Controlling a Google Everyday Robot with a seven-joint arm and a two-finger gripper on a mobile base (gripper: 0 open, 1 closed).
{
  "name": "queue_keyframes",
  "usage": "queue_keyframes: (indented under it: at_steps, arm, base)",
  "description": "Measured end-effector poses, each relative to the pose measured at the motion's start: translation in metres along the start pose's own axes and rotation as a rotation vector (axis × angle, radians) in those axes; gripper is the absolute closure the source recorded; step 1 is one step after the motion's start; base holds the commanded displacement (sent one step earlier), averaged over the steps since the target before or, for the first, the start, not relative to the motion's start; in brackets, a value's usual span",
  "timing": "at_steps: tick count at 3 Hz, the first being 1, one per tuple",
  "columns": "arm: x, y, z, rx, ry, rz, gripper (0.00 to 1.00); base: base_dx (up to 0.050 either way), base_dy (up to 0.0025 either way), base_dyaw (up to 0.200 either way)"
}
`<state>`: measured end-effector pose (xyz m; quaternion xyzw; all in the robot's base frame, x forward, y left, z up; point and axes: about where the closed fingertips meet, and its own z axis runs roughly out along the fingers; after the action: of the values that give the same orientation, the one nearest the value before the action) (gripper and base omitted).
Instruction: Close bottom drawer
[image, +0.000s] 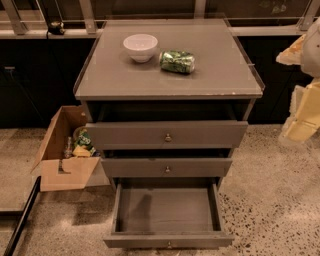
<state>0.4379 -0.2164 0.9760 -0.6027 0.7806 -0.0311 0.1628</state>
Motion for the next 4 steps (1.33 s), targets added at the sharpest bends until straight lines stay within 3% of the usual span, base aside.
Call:
queue_keyframes:
  at_steps: [2, 4]
  arm:
    - [0.001, 0.013, 0.011, -0.015, -0.13, 0.042, 0.0]
    - [0.002, 0.028, 0.037, 0.007, -0.227, 0.085, 0.0]
  base:
    - [0.0, 0.0, 0.0]
    - [0.0, 0.0, 0.0]
